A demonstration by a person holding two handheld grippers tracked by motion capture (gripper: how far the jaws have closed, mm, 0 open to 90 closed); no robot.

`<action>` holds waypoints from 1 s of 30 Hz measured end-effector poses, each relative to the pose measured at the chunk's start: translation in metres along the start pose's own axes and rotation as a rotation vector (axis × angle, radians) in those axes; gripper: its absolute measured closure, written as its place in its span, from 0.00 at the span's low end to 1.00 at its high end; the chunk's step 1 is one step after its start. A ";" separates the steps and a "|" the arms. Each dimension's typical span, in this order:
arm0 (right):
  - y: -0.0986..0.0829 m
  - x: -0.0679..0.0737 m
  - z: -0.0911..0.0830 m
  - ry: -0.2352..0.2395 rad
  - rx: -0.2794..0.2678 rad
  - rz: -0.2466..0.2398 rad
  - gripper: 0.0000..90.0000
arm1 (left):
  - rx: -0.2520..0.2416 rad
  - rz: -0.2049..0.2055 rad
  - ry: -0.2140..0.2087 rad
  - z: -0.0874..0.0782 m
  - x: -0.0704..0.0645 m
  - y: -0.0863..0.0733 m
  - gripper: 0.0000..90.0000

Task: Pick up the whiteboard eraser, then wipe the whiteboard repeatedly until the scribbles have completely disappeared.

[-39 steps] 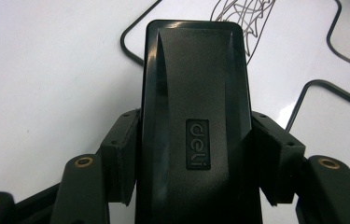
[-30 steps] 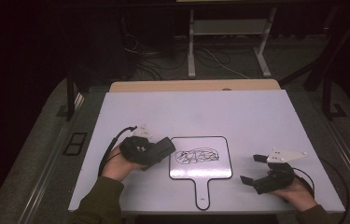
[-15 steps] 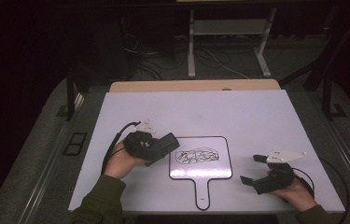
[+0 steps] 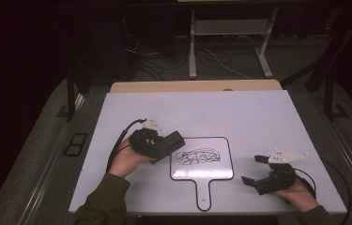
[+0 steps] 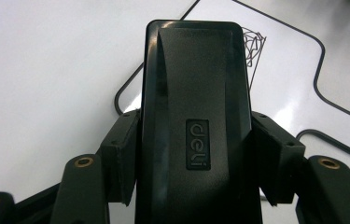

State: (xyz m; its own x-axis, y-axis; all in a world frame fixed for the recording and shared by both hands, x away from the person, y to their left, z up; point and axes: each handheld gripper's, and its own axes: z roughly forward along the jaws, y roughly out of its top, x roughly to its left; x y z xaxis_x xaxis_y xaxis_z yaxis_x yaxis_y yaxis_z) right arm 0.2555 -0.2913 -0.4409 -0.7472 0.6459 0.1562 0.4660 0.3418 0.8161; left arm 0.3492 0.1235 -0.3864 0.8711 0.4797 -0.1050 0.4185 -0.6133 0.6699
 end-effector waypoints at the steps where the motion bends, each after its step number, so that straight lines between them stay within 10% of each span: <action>1: 0.000 0.000 0.000 0.000 0.001 0.002 0.00 | 0.001 0.005 0.000 0.002 0.000 0.002 0.43; 30: 0.000 -0.002 0.001 0.006 -0.001 -0.003 0.00 | 0.053 0.078 -0.041 0.071 -0.003 0.039 0.43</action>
State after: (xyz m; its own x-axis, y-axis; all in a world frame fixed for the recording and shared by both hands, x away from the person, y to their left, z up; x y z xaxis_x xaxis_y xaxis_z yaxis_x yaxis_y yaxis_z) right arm 0.2574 -0.2919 -0.4417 -0.7516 0.6407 0.1568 0.4629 0.3429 0.8174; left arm 0.3807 0.0534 -0.4122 0.9109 0.4039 -0.0843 0.3609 -0.6810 0.6372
